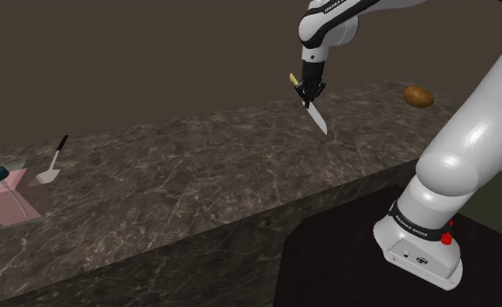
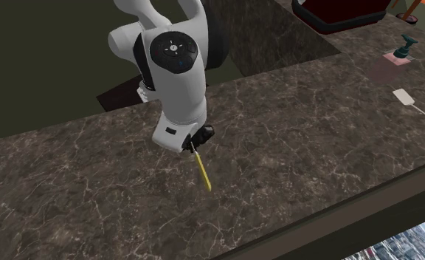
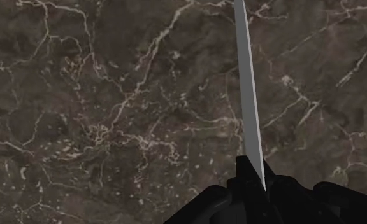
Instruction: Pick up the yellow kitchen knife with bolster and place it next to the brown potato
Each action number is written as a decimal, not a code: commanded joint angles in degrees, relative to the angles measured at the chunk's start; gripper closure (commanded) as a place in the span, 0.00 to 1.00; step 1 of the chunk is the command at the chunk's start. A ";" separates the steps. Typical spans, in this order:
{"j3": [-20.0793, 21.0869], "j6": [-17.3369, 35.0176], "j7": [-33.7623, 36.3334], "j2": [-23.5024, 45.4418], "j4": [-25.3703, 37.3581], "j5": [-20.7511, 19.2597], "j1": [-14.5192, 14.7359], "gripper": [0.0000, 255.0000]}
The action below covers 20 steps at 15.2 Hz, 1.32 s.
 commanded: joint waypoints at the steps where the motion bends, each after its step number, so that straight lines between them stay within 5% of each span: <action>1: 0.04 -1.61 0.16 -0.41 1.19 -0.08 0.03 1.00; 16: 0.20 -13.05 0.85 -3.59 9.49 -0.60 0.06 1.00; 20: -1.84 -13.04 -2.53 -6.33 6.70 -1.72 -1.71 1.00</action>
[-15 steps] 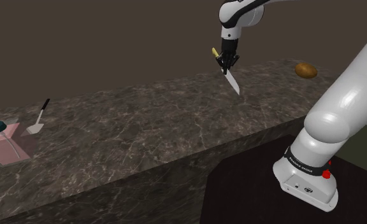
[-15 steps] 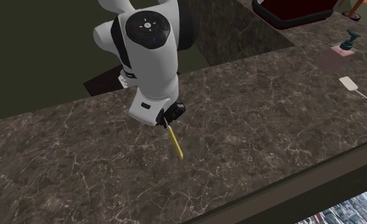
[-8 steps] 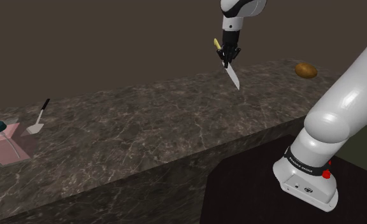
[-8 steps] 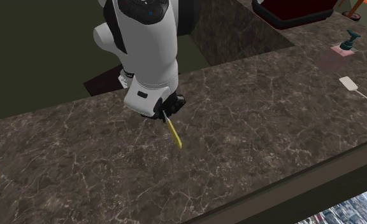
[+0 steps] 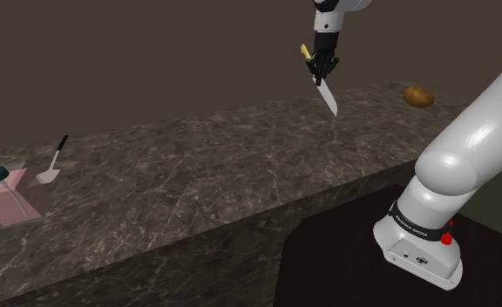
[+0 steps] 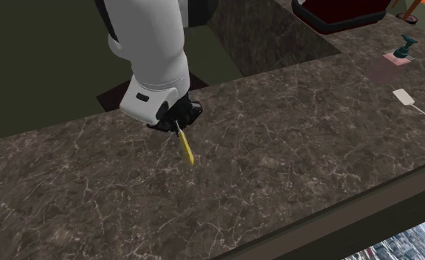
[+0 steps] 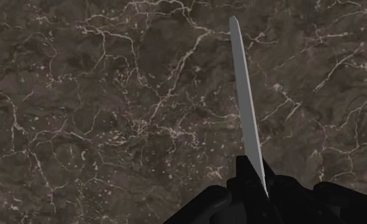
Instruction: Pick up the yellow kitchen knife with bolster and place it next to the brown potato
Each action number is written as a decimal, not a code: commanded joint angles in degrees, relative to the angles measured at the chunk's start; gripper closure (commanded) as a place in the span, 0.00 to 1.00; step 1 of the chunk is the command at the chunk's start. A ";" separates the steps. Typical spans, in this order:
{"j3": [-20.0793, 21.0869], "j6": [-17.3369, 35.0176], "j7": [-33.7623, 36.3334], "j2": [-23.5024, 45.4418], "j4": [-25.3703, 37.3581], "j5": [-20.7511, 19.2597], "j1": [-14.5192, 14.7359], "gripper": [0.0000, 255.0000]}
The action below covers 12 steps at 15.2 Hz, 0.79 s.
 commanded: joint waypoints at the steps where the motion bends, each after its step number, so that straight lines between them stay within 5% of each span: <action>1: -1.30 0.04 -2.15 -1.35 -1.41 -0.69 -1.09 1.00; 12: -10.11 -0.30 -15.63 -6.89 -6.17 -5.74 -7.92 1.00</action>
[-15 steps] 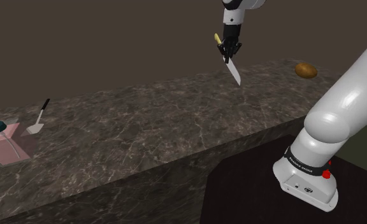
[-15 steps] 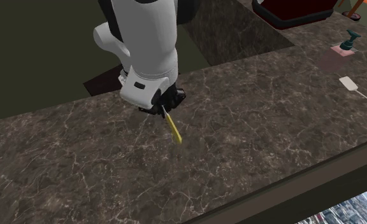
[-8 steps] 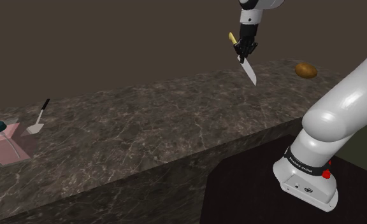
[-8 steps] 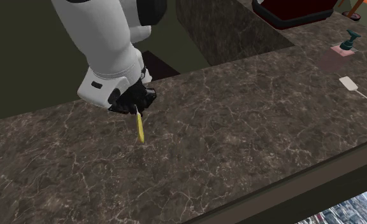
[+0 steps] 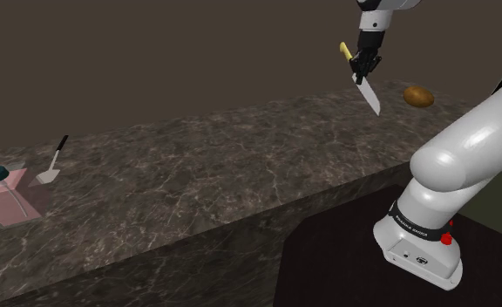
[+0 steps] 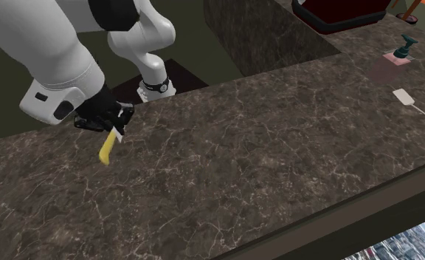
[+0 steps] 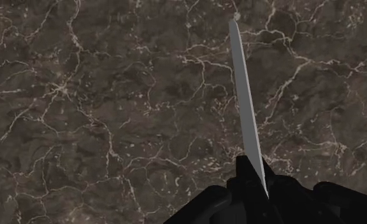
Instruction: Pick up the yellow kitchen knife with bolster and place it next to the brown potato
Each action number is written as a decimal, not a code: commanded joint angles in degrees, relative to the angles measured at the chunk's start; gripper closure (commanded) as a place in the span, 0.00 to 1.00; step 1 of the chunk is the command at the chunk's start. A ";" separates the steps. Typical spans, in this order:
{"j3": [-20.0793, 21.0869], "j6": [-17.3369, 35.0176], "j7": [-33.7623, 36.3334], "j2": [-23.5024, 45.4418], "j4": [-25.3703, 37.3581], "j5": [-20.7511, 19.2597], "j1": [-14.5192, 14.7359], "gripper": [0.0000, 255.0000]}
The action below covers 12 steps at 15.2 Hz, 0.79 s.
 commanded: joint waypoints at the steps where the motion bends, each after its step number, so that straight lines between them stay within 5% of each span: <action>1: -1.82 0.33 -2.76 -0.45 -0.64 -0.97 -1.29 1.00; 12: -12.27 0.40 -18.42 2.13 2.96 -4.12 -7.41 1.00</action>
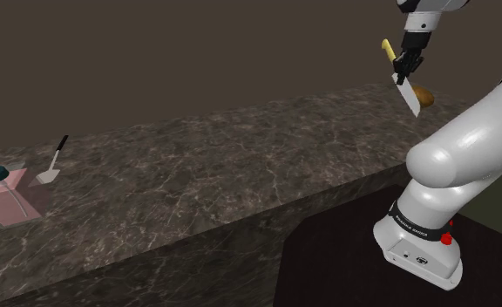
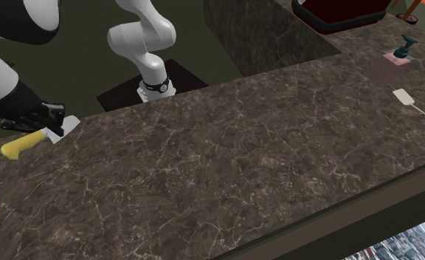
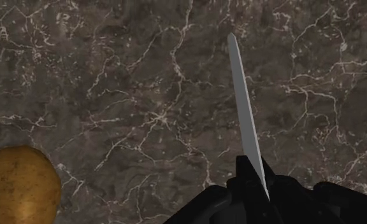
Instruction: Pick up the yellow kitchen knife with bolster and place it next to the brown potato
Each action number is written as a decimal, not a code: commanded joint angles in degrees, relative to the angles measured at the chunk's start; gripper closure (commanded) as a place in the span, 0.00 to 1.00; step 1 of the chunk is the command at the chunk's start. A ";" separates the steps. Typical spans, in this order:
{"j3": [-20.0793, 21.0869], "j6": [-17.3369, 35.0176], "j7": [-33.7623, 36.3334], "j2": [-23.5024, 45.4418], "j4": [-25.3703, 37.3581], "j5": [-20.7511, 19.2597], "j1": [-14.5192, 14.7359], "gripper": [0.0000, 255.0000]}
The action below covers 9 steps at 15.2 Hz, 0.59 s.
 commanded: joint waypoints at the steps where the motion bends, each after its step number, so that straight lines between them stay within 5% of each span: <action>1: -1.84 -0.04 -2.95 0.73 0.97 -0.30 -1.03 1.00; 6: -7.97 0.23 -12.72 6.19 6.32 1.03 -3.75 1.00; 9: -8.15 2.54 -12.82 6.70 4.44 1.22 -3.85 1.00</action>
